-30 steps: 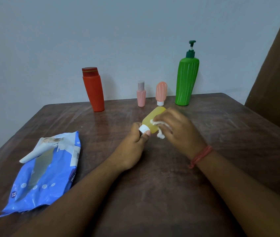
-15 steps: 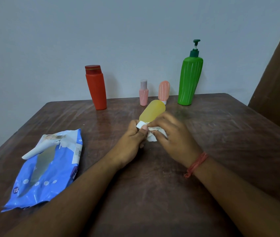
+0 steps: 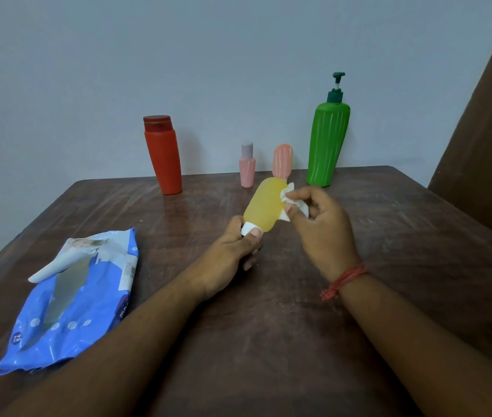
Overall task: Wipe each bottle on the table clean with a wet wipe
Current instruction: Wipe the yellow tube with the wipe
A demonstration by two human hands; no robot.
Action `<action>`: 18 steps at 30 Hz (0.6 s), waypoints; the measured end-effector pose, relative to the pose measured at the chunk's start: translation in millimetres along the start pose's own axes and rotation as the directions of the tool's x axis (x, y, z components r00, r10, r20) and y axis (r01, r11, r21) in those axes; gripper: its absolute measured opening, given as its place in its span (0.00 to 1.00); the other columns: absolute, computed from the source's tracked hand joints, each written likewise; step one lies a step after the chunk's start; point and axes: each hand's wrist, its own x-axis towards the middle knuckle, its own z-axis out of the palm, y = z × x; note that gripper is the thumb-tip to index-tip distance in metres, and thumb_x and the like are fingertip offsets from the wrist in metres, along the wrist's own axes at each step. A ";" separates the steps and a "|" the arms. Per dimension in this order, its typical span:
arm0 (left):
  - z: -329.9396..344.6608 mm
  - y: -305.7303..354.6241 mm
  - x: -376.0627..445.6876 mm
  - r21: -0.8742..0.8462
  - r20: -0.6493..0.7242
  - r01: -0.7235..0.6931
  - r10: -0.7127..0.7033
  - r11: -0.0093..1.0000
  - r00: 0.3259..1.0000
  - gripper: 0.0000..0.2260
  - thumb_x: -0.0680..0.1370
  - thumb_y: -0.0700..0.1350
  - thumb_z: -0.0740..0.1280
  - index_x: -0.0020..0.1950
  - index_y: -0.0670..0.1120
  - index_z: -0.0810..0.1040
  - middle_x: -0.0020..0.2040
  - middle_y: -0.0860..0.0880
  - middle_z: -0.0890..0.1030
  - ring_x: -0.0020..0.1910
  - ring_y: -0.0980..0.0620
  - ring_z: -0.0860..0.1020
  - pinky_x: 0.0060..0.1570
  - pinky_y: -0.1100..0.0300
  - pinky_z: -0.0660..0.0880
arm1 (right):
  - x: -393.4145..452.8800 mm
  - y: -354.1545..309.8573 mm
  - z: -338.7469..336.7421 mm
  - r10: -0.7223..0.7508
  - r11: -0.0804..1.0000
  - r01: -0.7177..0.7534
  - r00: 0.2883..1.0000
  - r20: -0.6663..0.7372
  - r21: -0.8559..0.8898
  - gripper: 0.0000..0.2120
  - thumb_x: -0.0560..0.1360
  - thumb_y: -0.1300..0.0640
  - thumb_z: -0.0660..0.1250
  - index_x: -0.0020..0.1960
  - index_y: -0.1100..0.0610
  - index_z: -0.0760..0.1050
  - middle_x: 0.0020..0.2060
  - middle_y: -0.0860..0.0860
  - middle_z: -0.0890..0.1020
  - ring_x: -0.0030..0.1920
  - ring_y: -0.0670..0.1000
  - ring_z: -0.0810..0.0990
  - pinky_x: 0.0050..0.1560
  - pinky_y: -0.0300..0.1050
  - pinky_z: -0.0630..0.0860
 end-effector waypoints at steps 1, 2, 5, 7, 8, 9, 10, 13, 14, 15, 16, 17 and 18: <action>0.2 -0.1 -0.1 -0.012 -0.012 -0.006 0.005 1.000 1.000 0.12 0.81 0.55 0.57 0.54 0.47 0.66 0.42 0.50 0.71 0.35 0.54 0.67 0.44 0.55 0.67 | -2.6 -0.6 2.7 0.024 0.999 -0.026 0.999 0.035 0.045 0.07 0.77 0.64 0.71 0.48 0.52 0.80 0.52 0.47 0.86 0.53 0.46 0.84 0.56 0.49 0.82; 0.7 0.2 -0.1 -0.032 -0.024 -0.012 0.012 0.999 1.000 0.12 0.82 0.55 0.56 0.54 0.46 0.66 0.42 0.50 0.71 0.34 0.54 0.67 0.43 0.56 0.67 | -5.0 -1.2 5.1 0.032 0.997 -0.037 0.997 0.064 0.070 0.07 0.77 0.64 0.72 0.47 0.52 0.80 0.51 0.47 0.86 0.54 0.46 0.84 0.57 0.50 0.82; 1.1 0.0 0.8 -0.080 -0.061 -0.012 0.007 0.997 0.998 0.14 0.82 0.55 0.57 0.56 0.44 0.66 0.42 0.48 0.72 0.34 0.53 0.68 0.44 0.56 0.68 | -9.5 -2.4 8.8 0.031 0.995 -0.042 0.992 0.120 0.089 0.07 0.76 0.63 0.73 0.45 0.51 0.80 0.50 0.47 0.86 0.53 0.45 0.85 0.57 0.51 0.82; 0.7 -1.2 1.8 -0.059 -0.076 0.011 -0.015 0.998 0.997 0.16 0.82 0.55 0.58 0.58 0.42 0.67 0.43 0.46 0.75 0.35 0.52 0.71 0.47 0.52 0.69 | -10.1 -2.4 8.7 0.027 0.998 -0.034 0.992 0.127 0.049 0.07 0.76 0.62 0.73 0.45 0.51 0.80 0.49 0.46 0.86 0.52 0.44 0.84 0.55 0.49 0.82; 0.9 -1.5 2.1 -0.050 -0.081 0.019 -0.023 0.999 0.996 0.15 0.84 0.54 0.58 0.60 0.43 0.67 0.44 0.46 0.77 0.36 0.52 0.73 0.49 0.52 0.70 | -10.1 -2.0 8.3 0.020 1.000 -0.020 0.993 0.120 0.005 0.06 0.76 0.62 0.73 0.46 0.51 0.81 0.49 0.45 0.86 0.51 0.44 0.84 0.54 0.47 0.82; 1.0 -1.9 2.4 -0.051 -0.083 0.022 -0.027 0.998 0.996 0.13 0.85 0.52 0.58 0.61 0.44 0.68 0.45 0.47 0.79 0.37 0.52 0.74 0.50 0.53 0.70 | -10.0 -1.9 8.0 0.002 0.999 0.003 0.994 0.107 -0.042 0.05 0.75 0.61 0.73 0.46 0.52 0.81 0.48 0.45 0.86 0.50 0.43 0.84 0.52 0.43 0.81; 1.4 -1.5 2.2 -0.052 -0.080 0.023 -0.027 0.998 0.996 0.11 0.86 0.50 0.57 0.63 0.44 0.68 0.47 0.48 0.81 0.38 0.52 0.75 0.50 0.55 0.71 | -9.6 -1.6 7.7 -0.027 0.996 0.035 0.996 0.086 -0.085 0.05 0.75 0.62 0.73 0.46 0.52 0.82 0.48 0.45 0.85 0.50 0.43 0.83 0.51 0.39 0.79; 2.5 -0.3 2.4 -0.063 -0.067 0.020 -0.024 0.998 0.997 0.12 0.86 0.49 0.55 0.64 0.43 0.69 0.53 0.47 0.83 0.40 0.51 0.76 0.49 0.57 0.73 | -6.1 0.7 5.6 -0.167 0.960 0.170 0.985 0.033 -0.223 0.06 0.73 0.64 0.73 0.46 0.55 0.82 0.46 0.48 0.84 0.49 0.41 0.80 0.49 0.26 0.71; 2.4 -1.2 2.6 -0.074 -0.072 0.020 -0.026 0.997 0.997 0.12 0.86 0.48 0.55 0.64 0.42 0.69 0.54 0.46 0.83 0.40 0.51 0.77 0.49 0.57 0.73 | -5.6 1.2 5.2 -0.209 0.943 0.212 0.977 0.041 -0.256 0.06 0.73 0.65 0.73 0.46 0.56 0.83 0.46 0.49 0.84 0.50 0.41 0.79 0.49 0.25 0.69; 2.4 -2.1 3.2 -0.095 -0.083 0.023 -0.030 0.995 0.996 0.12 0.86 0.48 0.56 0.64 0.42 0.70 0.53 0.46 0.83 0.40 0.50 0.77 0.49 0.56 0.73 | -6.1 1.4 5.4 -0.246 0.929 0.253 0.967 0.062 -0.271 0.06 0.73 0.65 0.73 0.47 0.57 0.83 0.46 0.50 0.84 0.50 0.41 0.78 0.49 0.25 0.70; 1.9 -3.3 3.9 -0.129 -0.099 0.026 -0.039 0.991 0.994 0.11 0.86 0.47 0.57 0.63 0.41 0.70 0.51 0.46 0.84 0.40 0.50 0.77 0.49 0.55 0.73 | -7.6 1.5 6.5 -0.286 0.914 0.301 0.954 0.096 -0.272 0.06 0.73 0.65 0.73 0.48 0.57 0.83 0.46 0.50 0.83 0.49 0.41 0.78 0.50 0.27 0.71; 1.2 -4.4 4.6 -0.175 -0.119 0.029 -0.050 0.984 0.992 0.11 0.86 0.47 0.58 0.61 0.41 0.70 0.48 0.46 0.84 0.40 0.50 0.78 0.48 0.54 0.73 | -9.8 1.3 8.4 -0.327 0.898 0.355 0.934 0.146 -0.260 0.06 0.73 0.64 0.72 0.49 0.58 0.83 0.47 0.50 0.82 0.49 0.43 0.79 0.50 0.30 0.73; 0.5 -5.1 5.2 -0.228 -0.140 0.032 -0.065 0.973 0.988 0.11 0.85 0.48 0.59 0.61 0.40 0.70 0.45 0.47 0.83 0.40 0.50 0.78 0.48 0.53 0.73 | -13.0 0.4 10.8 -0.360 0.882 0.405 0.909 0.209 -0.242 0.06 0.74 0.63 0.72 0.51 0.58 0.83 0.47 0.51 0.82 0.49 0.44 0.79 0.49 0.32 0.74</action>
